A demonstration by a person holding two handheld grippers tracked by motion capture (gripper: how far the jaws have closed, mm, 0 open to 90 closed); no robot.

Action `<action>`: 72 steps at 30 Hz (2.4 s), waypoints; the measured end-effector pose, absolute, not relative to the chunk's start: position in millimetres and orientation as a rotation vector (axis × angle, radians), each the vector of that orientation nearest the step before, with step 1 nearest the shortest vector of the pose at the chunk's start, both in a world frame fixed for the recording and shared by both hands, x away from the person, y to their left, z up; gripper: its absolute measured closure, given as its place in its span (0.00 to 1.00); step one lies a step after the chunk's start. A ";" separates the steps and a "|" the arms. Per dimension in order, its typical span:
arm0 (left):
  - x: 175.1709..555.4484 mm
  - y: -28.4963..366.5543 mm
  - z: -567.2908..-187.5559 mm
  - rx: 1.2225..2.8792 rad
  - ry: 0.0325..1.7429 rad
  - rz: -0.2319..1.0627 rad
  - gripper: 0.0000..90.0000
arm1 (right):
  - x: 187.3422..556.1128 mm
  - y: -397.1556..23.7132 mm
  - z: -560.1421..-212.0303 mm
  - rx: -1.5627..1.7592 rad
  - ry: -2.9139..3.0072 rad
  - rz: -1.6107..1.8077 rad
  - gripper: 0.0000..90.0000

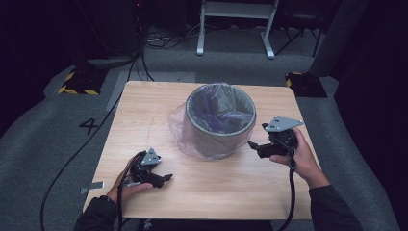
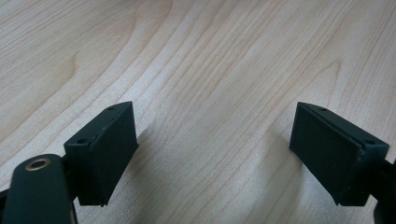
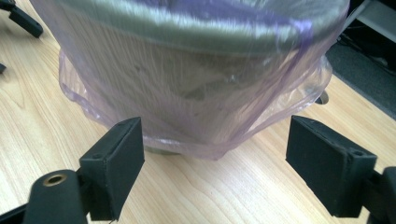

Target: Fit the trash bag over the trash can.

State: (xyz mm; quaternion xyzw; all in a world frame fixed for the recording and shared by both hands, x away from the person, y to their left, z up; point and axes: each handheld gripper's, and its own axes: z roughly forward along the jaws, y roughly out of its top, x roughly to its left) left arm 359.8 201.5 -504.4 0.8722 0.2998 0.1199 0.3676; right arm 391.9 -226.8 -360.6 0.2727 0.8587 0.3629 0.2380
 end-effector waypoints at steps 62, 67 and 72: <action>359.8 201.5 -504.4 2.240 0.770 0.308 0.16 | 381.9 -255.4 -453.7 0.858 2.464 0.731 0.22; 359.8 201.5 -504.4 2.240 0.770 0.308 0.16 | 379.7 -260.6 -456.6 0.877 2.459 0.743 0.22; 359.8 201.5 -504.4 2.240 0.770 0.307 0.16 | 377.8 -266.6 -461.0 0.909 2.449 0.761 0.22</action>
